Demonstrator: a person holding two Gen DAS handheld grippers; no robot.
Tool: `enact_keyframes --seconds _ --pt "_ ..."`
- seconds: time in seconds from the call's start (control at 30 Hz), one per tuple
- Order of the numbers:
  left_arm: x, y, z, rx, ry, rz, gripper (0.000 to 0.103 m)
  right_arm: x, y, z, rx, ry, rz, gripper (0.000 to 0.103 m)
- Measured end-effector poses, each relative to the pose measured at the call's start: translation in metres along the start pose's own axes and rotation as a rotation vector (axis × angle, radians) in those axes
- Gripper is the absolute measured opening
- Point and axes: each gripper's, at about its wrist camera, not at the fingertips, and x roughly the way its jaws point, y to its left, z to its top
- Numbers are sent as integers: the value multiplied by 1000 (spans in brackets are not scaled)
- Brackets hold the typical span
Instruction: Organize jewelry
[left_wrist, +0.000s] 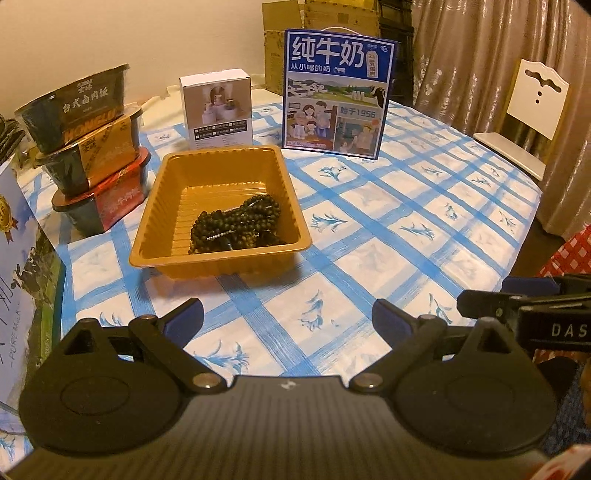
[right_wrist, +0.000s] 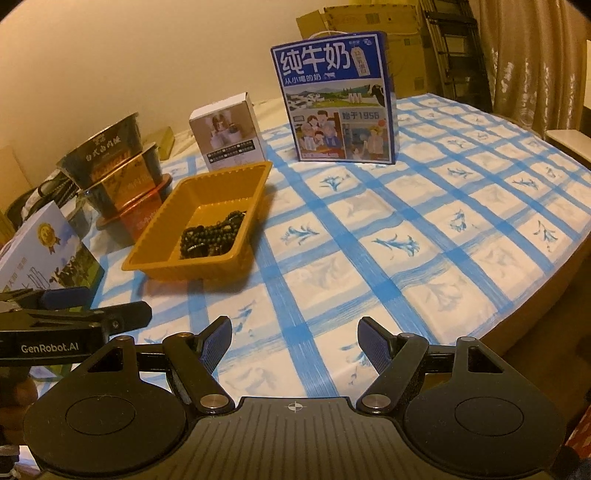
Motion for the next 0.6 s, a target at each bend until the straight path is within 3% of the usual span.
enact_keyframes --seconds 0.6 --pt "-1 -3 -1 4 -2 -14 97 -2 0 0 1 -3 -4 75"
